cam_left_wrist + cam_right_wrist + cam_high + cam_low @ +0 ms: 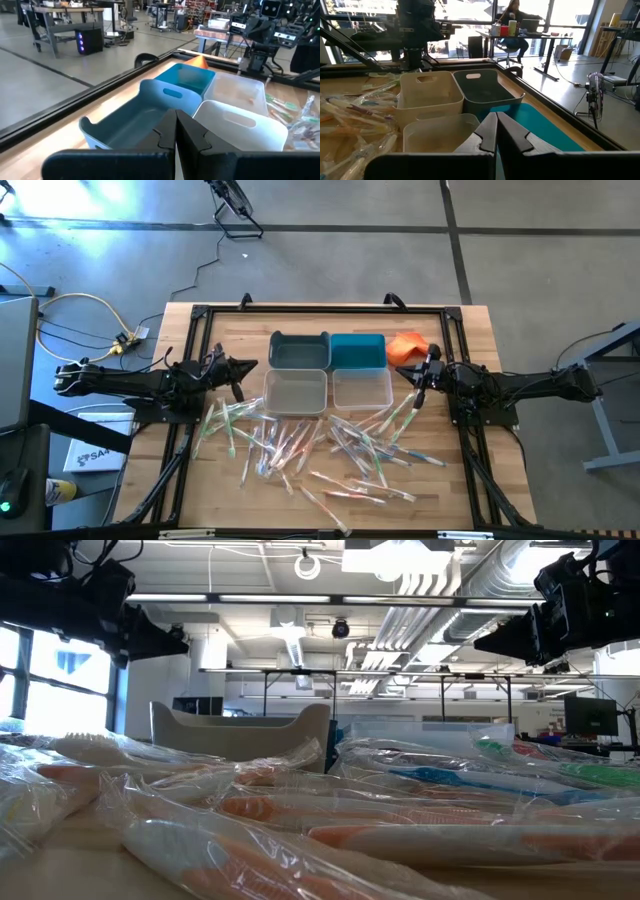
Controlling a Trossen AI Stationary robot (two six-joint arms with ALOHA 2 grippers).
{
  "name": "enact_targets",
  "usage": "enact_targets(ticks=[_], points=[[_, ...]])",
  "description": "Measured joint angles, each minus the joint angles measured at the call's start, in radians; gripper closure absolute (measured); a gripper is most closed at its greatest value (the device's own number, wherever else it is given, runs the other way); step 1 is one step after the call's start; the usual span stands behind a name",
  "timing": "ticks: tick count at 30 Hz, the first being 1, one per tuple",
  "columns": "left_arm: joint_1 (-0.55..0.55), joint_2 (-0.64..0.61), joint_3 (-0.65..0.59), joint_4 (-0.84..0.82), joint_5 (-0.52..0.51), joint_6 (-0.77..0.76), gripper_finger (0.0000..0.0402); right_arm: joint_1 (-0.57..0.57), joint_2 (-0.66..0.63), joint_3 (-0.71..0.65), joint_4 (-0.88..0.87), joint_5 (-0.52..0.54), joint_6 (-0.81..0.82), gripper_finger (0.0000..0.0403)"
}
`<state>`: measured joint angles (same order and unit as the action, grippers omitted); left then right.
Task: Pick & Place Toothbrushes
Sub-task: Put the green toothbrush into the blue bin
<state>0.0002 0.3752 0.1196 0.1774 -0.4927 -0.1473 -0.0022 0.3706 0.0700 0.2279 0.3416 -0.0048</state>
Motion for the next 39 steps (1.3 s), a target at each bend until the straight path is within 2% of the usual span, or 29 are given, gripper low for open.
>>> enact_targets(ticks=[12, 32, 39], points=[[0.0, 0.0, 0.0, 0.0, 0.037, -0.015, 0.0402, 0.0, 0.0, 0.0, 0.0, -0.003, 0.0, 0.04], [0.0, 0.0, 0.0, -0.005, 0.037, -0.015, 0.0402, 0.0, 0.0, 0.0, 0.002, -0.004, 0.029, 0.04], [0.0, 0.0, 0.0, -0.04, 0.037, -0.008, 0.0402, 0.005, 0.0, 0.022, 0.069, -0.001, 0.003, 0.04]])
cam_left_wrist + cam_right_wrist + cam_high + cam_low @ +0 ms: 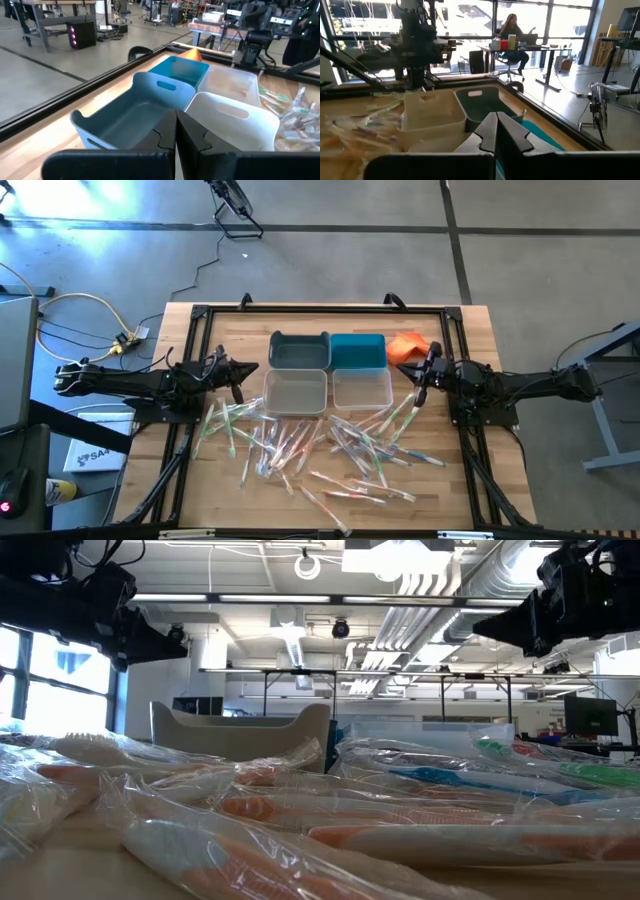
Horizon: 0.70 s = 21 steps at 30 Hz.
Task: Pick & Place Toothbrushes
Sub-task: Put the green toothbrush into the blue bin
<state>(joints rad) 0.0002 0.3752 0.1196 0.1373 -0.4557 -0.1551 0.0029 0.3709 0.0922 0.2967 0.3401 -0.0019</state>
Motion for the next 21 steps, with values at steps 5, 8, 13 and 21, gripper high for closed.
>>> enact_targets(ticks=[5, 8, 13, 21], points=[[0.0, 0.0, 0.0, -0.019, 0.0, 0.0, 0.0402, 0.011, 0.031, 0.07, -0.027, 0.003, -0.025, 0.04], [0.0, 0.0, 0.0, -0.022, 0.0, 0.0, 0.0402, 0.026, 0.089, 0.136, -0.084, 0.043, -0.021, 0.04], [0.0, 0.0, 0.0, -0.029, 0.0, 0.0, 0.0402, 0.074, 0.212, 0.249, -0.192, 0.107, 0.005, 0.04], [0.0, 0.0, 0.0, -0.035, -0.001, 0.0, 0.0402, 0.151, 0.407, 0.458, -0.417, 0.174, 0.098, 0.04]])
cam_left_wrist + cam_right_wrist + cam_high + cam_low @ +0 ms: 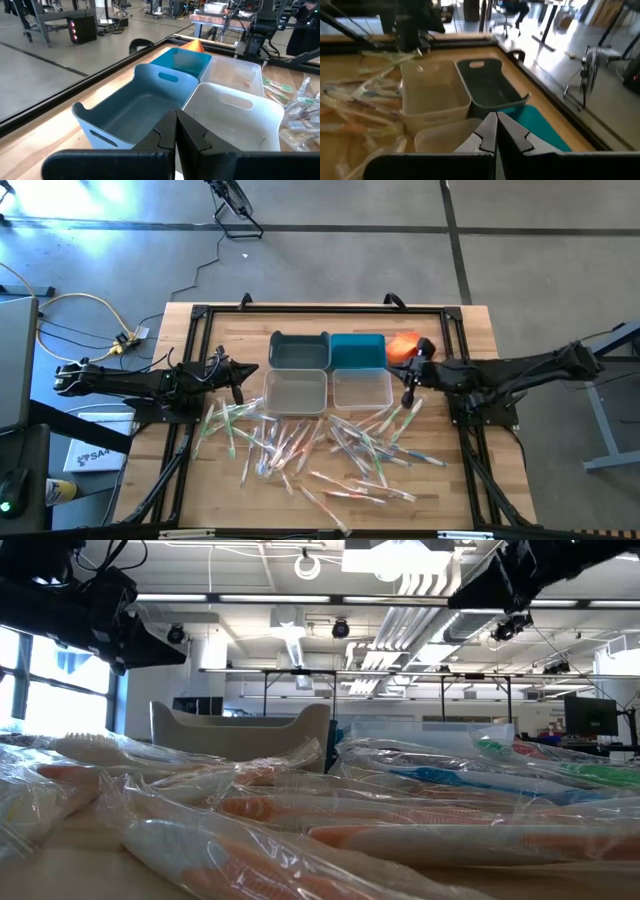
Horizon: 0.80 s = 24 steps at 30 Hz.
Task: Pick & Place Toothbrushes
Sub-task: Put the green toothbrush into the blue bin
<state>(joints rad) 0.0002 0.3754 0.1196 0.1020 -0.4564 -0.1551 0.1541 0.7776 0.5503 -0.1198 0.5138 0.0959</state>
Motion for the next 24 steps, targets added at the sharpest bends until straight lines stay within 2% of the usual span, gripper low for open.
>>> enact_targets(ticks=[13, 18, 24], points=[[0.0, 0.0, 0.0, 0.0, 0.0, 0.0, 0.0402, 0.112, 0.3, 0.379, -0.413, 0.0, 0.267, 0.04], [0.0, 0.0, 0.0, 0.0, 0.0, -0.007, 0.0402, 0.151, 0.403, 0.504, -0.531, -0.097, 0.398, 0.04], [0.0, 0.0, 0.0, 0.0, 0.0, -0.007, 0.0402, 0.173, 0.489, 0.572, -0.574, -0.301, 0.489, 0.04]])
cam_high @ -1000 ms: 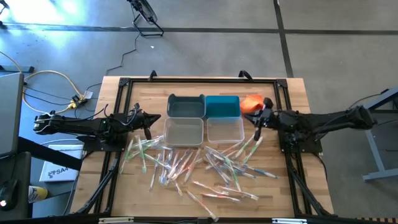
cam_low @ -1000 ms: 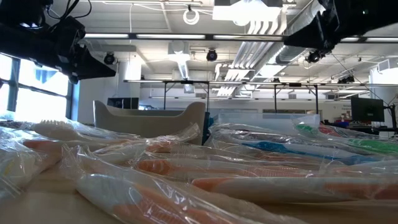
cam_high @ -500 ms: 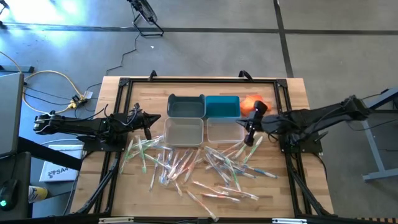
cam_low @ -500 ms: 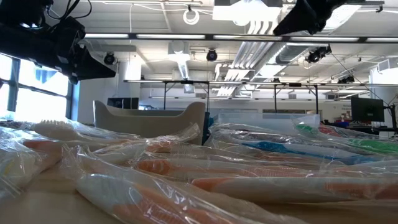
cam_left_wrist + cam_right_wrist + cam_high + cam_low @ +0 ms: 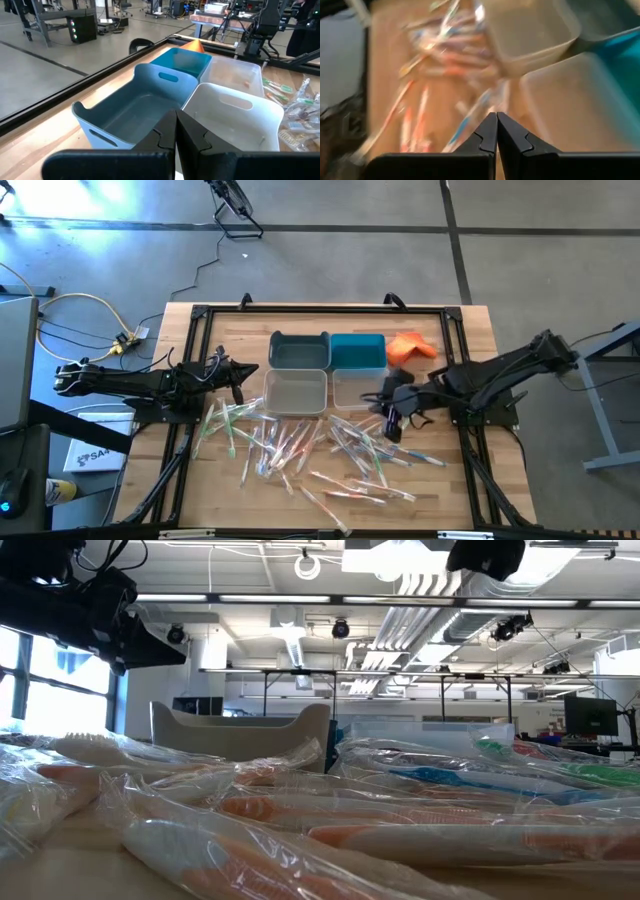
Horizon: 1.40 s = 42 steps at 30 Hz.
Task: Pick & Place Toothbrushes
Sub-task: Put the green toothbrush into the blue bin
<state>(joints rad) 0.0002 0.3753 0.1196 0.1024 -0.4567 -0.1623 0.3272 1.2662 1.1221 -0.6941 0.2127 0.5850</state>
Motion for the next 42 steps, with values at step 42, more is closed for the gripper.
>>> enact_targets(ticks=[42], points=[[0.0, 0.0, 0.0, 0.003, 0.001, 0.041, 0.0402, 0.01, 0.433, -0.001, -0.05, -0.29, 0.469, 0.0267]])
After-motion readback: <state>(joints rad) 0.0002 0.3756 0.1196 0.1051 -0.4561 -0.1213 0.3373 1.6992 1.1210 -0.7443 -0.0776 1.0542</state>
